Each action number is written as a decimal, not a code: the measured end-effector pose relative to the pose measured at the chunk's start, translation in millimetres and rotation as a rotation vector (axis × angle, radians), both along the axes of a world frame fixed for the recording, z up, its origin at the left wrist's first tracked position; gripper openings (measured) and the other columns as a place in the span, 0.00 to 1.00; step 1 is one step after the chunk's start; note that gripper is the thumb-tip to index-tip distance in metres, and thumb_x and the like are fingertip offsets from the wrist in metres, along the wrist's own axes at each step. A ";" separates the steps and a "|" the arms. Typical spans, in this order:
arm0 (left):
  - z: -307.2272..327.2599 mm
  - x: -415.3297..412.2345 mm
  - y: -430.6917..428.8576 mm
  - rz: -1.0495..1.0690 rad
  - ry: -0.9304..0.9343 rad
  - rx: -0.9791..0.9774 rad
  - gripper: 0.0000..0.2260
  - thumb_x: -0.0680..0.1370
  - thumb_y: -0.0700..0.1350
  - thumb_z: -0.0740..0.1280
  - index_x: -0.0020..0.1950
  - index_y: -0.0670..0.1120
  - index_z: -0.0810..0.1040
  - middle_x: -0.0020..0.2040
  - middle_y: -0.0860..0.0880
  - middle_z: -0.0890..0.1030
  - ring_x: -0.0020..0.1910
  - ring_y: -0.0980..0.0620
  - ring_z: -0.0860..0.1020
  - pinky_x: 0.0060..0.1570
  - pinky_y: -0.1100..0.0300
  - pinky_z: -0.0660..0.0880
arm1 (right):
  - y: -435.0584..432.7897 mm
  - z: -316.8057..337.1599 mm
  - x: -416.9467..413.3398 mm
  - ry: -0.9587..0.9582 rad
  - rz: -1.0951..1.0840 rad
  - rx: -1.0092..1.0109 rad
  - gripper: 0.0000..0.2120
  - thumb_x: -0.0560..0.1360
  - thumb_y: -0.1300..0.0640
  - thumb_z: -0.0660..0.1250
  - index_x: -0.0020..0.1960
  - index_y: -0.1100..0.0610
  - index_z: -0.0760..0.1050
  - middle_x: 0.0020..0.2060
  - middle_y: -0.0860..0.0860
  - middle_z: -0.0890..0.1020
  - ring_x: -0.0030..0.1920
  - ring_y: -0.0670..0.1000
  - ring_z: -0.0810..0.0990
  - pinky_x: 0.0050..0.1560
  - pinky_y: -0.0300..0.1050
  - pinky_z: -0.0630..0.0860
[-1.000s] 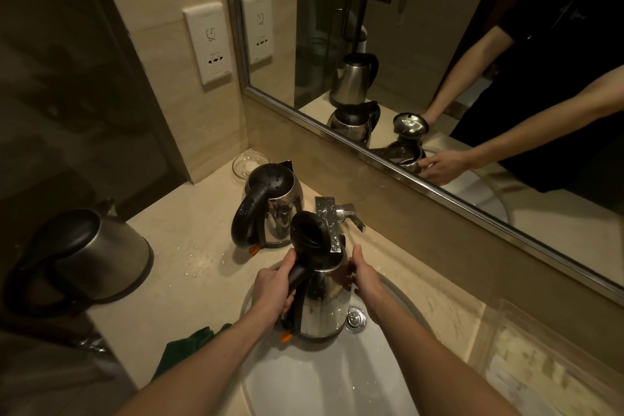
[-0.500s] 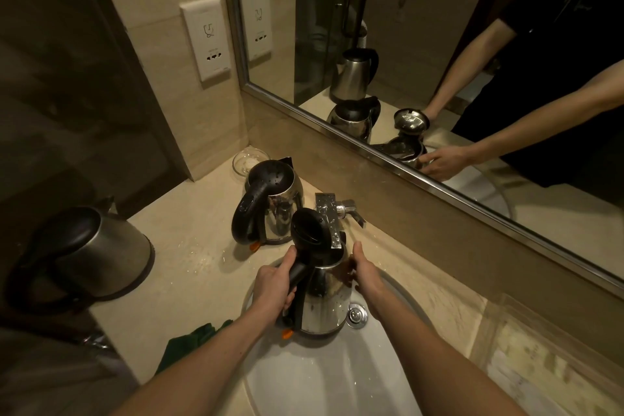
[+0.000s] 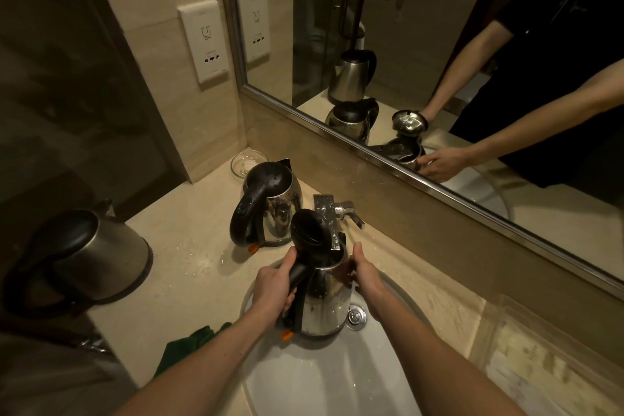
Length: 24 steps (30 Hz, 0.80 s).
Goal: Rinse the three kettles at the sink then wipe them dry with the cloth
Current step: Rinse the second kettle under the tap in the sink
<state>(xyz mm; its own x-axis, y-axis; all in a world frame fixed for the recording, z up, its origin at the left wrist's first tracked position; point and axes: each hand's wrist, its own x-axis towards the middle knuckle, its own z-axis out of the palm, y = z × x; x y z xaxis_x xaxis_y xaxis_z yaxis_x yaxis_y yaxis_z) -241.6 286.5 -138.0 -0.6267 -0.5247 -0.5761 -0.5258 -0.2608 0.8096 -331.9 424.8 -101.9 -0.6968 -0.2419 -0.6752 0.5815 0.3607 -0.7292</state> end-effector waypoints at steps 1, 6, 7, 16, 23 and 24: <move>0.0 -0.1 0.1 0.001 0.002 0.002 0.27 0.79 0.63 0.62 0.33 0.42 0.73 0.22 0.48 0.71 0.19 0.53 0.69 0.24 0.61 0.67 | 0.4 -0.4 0.0 0.001 0.000 -0.005 0.31 0.82 0.42 0.44 0.64 0.63 0.74 0.63 0.59 0.76 0.62 0.54 0.73 0.69 0.49 0.60; -0.5 1.0 0.2 0.000 0.001 0.007 0.27 0.79 0.63 0.62 0.32 0.43 0.73 0.21 0.49 0.71 0.19 0.53 0.69 0.24 0.61 0.67 | 0.5 -2.8 -0.8 0.011 0.005 -0.011 0.31 0.82 0.41 0.44 0.63 0.63 0.74 0.62 0.59 0.77 0.53 0.50 0.72 0.67 0.48 0.62; -0.7 1.2 0.0 -0.001 0.003 0.007 0.27 0.79 0.63 0.62 0.32 0.43 0.73 0.21 0.49 0.70 0.19 0.53 0.69 0.24 0.61 0.67 | 0.5 -2.5 -0.8 0.011 0.005 -0.007 0.31 0.82 0.42 0.44 0.63 0.63 0.74 0.62 0.59 0.77 0.53 0.50 0.73 0.66 0.47 0.62; 0.6 2.6 -0.7 -0.016 0.021 0.001 0.26 0.80 0.62 0.61 0.32 0.43 0.74 0.22 0.49 0.70 0.19 0.53 0.69 0.24 0.61 0.66 | -0.6 -0.2 0.8 0.001 0.009 0.009 0.31 0.82 0.42 0.43 0.67 0.64 0.71 0.66 0.60 0.74 0.67 0.56 0.71 0.69 0.49 0.61; 0.6 4.1 -0.4 -0.019 0.026 -0.014 0.26 0.80 0.63 0.61 0.32 0.44 0.73 0.21 0.49 0.69 0.19 0.53 0.68 0.24 0.61 0.67 | -0.8 0.2 2.6 0.015 0.018 0.012 0.31 0.82 0.42 0.43 0.66 0.63 0.72 0.66 0.60 0.74 0.68 0.57 0.70 0.71 0.50 0.59; 0.4 4.3 -0.8 -0.018 0.026 -0.011 0.26 0.80 0.63 0.61 0.32 0.44 0.73 0.22 0.49 0.70 0.19 0.53 0.68 0.24 0.61 0.67 | -0.9 0.4 2.7 0.015 0.017 0.012 0.31 0.82 0.42 0.43 0.66 0.63 0.72 0.66 0.60 0.74 0.68 0.57 0.70 0.71 0.50 0.59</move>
<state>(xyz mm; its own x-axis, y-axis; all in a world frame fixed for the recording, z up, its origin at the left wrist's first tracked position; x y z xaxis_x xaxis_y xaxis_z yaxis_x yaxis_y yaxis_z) -237.3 285.8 -137.6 -0.6506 -0.5193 -0.5540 -0.5095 -0.2425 0.8256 -329.3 423.9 -101.5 -0.7028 -0.2458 -0.6675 0.5641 0.3792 -0.7335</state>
